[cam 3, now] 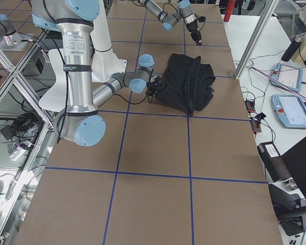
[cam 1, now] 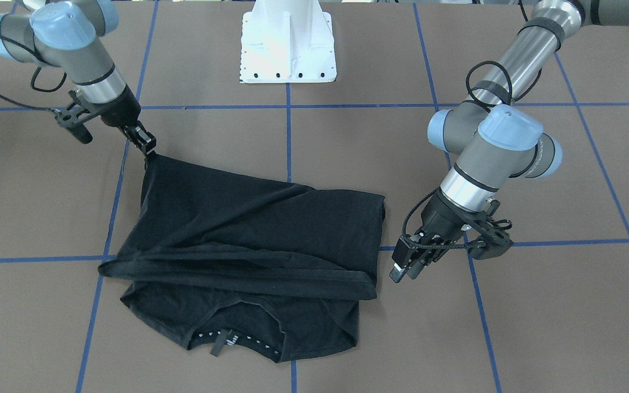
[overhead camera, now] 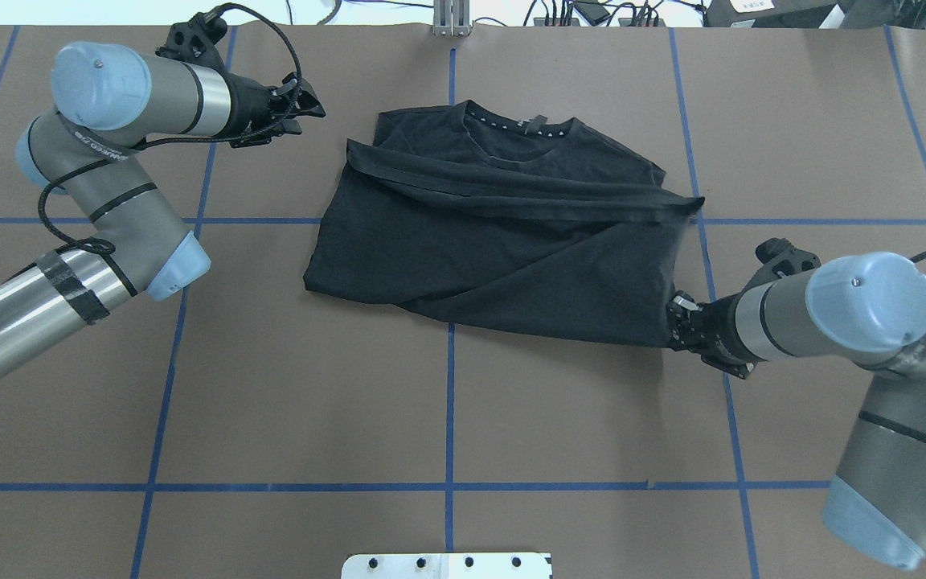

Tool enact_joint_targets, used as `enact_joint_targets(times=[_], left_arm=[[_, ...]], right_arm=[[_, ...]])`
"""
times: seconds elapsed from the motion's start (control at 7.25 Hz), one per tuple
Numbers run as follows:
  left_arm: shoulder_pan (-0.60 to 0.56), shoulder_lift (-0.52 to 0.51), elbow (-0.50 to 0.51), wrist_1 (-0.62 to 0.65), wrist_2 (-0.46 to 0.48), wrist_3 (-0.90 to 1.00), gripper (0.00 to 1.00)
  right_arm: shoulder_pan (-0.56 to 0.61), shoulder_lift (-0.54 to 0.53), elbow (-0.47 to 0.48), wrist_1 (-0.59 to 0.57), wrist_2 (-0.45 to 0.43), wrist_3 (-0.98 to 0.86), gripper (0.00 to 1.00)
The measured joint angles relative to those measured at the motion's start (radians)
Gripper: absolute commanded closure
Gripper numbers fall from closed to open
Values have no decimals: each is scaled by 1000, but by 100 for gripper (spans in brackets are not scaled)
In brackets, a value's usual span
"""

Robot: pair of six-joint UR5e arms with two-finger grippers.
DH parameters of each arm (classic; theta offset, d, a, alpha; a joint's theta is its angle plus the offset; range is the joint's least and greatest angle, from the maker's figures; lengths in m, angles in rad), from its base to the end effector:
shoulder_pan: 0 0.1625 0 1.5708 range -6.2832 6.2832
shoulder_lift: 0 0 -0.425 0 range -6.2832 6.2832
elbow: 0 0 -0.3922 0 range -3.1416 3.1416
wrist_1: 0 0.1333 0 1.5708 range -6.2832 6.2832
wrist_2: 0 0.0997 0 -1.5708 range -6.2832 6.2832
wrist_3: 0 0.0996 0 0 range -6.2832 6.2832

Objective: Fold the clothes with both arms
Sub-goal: 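Drag the shirt edge toward the robot with the right gripper while the left gripper approaches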

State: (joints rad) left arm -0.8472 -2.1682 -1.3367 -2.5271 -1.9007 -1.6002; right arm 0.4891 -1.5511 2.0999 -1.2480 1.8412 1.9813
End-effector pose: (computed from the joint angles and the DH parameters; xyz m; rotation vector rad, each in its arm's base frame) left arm 0.4021 -0.6078 0.3014 0.2654 1.3259 -0.5240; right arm -0.3741 -0.3200 0.3683 -0.2239 -0.8958 0.7189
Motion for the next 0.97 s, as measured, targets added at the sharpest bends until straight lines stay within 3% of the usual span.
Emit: enact_joint_targets(times=[0.14,0.28,0.41,0.69,0.97], left_arm=[[0,27,-62,0,-55,-40,32],[1,48,-109,9,-89,-67,19],[8,60,-154,55,-101,-78,14],[86,71,-267,267,-60,-82,18],[235,80,-368,521,71,-81,21]], right_arm=[[-105,-30,110,-94,12,28,100],[-208,-40,202,-183,22,52,4],[-302,-41,268,-243,25,78,0],[-417,-25,320,-281,23,115,0],[-372,-11,366,-286,25,122,0]])
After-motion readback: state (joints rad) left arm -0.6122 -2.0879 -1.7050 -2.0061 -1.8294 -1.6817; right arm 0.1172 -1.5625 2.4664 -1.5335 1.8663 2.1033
